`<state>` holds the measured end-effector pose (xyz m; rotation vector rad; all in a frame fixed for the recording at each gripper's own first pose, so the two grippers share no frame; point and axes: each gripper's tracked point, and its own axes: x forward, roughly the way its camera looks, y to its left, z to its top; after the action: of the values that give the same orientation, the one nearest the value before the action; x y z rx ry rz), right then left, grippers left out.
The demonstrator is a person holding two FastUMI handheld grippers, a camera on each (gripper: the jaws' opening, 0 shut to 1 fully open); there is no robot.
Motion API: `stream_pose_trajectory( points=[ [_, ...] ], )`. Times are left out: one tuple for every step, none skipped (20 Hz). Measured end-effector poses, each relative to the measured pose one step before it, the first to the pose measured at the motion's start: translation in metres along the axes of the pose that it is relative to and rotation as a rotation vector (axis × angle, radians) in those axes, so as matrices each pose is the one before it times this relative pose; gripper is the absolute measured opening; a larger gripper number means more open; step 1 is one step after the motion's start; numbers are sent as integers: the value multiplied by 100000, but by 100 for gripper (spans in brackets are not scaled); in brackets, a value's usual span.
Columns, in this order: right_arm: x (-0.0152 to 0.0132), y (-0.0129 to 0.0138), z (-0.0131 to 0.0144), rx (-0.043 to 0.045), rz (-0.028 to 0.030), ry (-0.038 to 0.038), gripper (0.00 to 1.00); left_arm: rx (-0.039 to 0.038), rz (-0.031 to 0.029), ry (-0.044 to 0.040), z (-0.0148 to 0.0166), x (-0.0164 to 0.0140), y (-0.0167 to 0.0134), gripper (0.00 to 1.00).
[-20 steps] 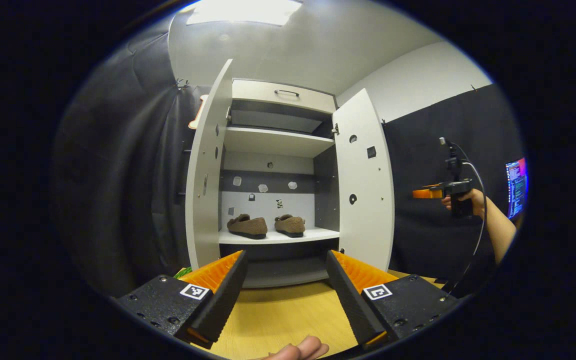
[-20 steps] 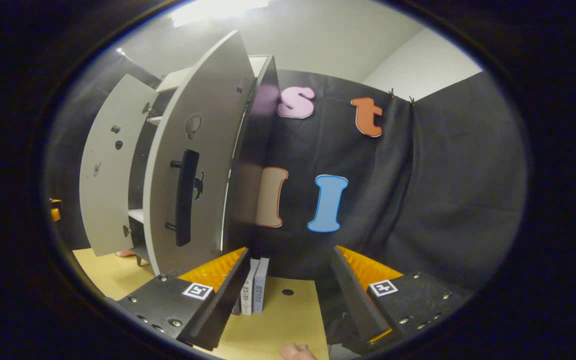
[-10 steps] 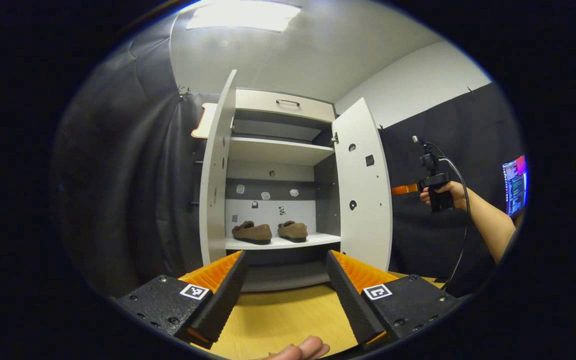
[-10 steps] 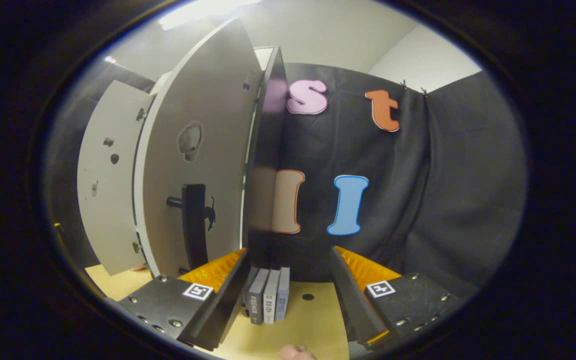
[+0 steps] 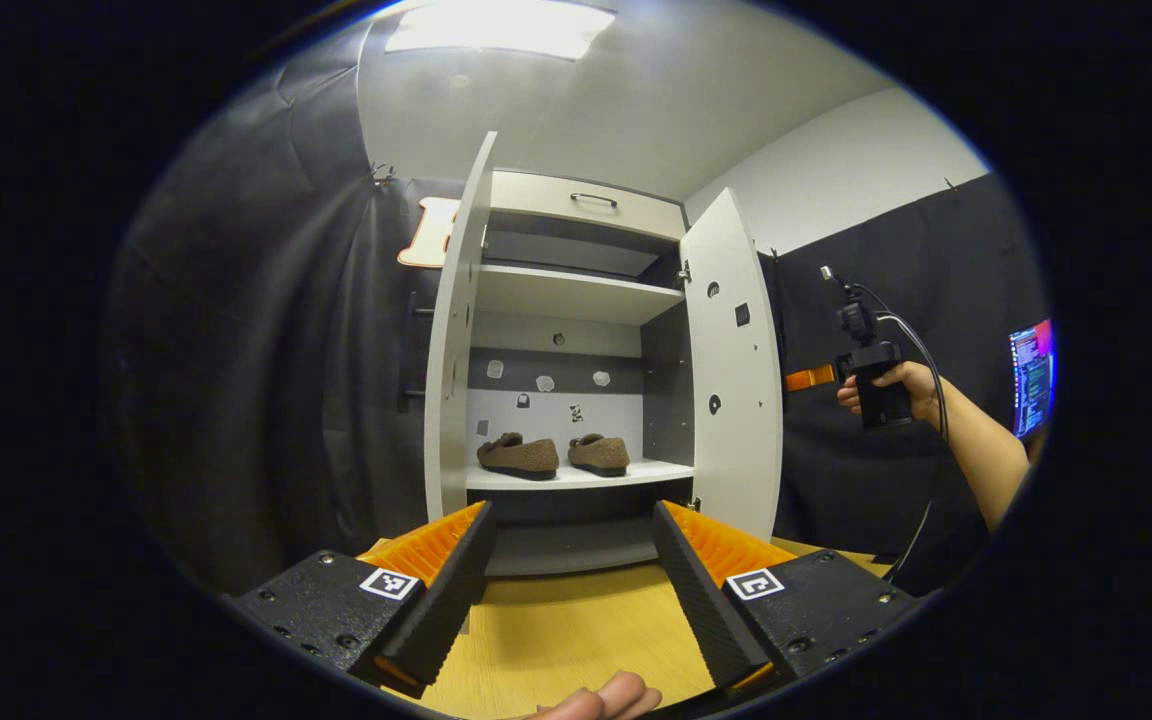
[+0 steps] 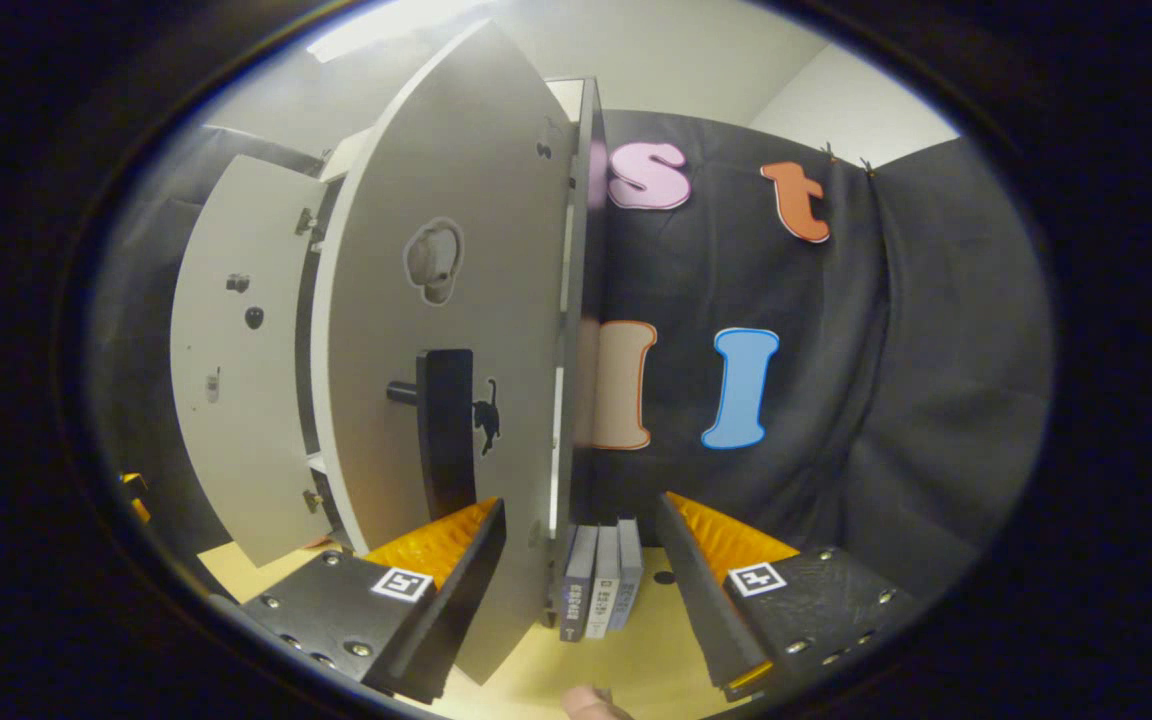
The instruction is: Grab one shoe with the right hand and put it into the shoe cabinet, grab the other shoe with the left hand and put it into the shoe cabinet; then close the right door with the right hand and the left door with the left hand.
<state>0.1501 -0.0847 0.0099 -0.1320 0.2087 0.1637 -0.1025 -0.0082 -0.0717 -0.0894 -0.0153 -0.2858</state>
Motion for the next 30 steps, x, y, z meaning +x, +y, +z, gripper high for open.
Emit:
stream_pose_trajectory(
  points=[
    [63,447,-17,-186,-68,-335,92,-343,-78,-143,-9,222,4,93],
    [-41,322,123,-345,-308,-520,89,-54,-114,-122,-11,151,16,96],
    [37,243,44,-337,-119,-620,89,29,403,764,-234,138,114,93],
    [153,201,-7,730,-100,-284,92,-265,1046,613,-231,-9,271,93],
    [-68,234,-130,1122,-92,-79,92,-342,512,720,-243,213,224,96],
    [28,283,-17,925,-156,-68,89,-507,444,905,-157,171,203,96],
    [41,256,44,56,-12,-548,92,-453,772,651,-230,206,249,96],
    [161,350,149,43,-232,-498,89,-128,1158,433,-160,27,380,96],
    [99,355,-29,357,-221,-530,89,-264,1204,101,-45,65,462,96],
    [117,463,37,850,-22,-373,91,-456,914,8,-17,136,316,96],
    [263,574,44,416,520,-351,92,-311,577,248,-166,180,182,96],
    [205,591,109,788,411,-678,92,-26,812,280,-132,127,249,96],
    [169,517,-135,958,395,-101,92,-63,882,574,-194,-110,312,96],
    [248,530,-126,1478,266,804,92,-35,476,495,-153,140,272,99],
    [235,582,14,848,312,355,92,-233,427,213,-33,215,129,96],
    [342,678,235,-247,847,-229,92,-37,877,565,-72,105,242,96],
    [283,610,-20,98,1082,-126,90,236,1019,527,-146,-97,306,99],
    [206,636,-53,378,1367,-132,92,408,1419,265,49,104,379,96],
    [192,805,22,126,2086,-633,92,883,1438,498,-9,97,365,96],
    [170,858,-55,347,2586,-443,92,857,1346,45,-20,-148,266,96],
    [23,769,-343,323,2651,148,90,424,790,-188,143,-48,158,96],
    [-242,335,-225,608,1153,103,93,-54,315,-297,138,-299,1,96],
    [-197,34,-205,503,159,-255,95,70,315,-136,80,-158,80,96],
    [-284,15,-196,106,-432,-378,95,328,695,-231,101,-458,165,96],
    [-307,64,-203,-797,-99,-347,94,575,849,134,-61,47,309,93],
    [-433,-4,-38,-1332,-464,-1032,94,439,1040,92,27,159,353,96],
    [-560,3,-86,-938,-186,-1199,94,148,1100,52,13,290,325,96],
    [-557,111,-138,-122,166,-682,94,-2,995,275,27,243,416,96],
    [-636,176,-212,636,62,-537,94,103,937,326,-25,-22,391,96],
    [-571,264,-56,1322,609,-471,96,264,1277,72,94,97,532,96]
  ],
)
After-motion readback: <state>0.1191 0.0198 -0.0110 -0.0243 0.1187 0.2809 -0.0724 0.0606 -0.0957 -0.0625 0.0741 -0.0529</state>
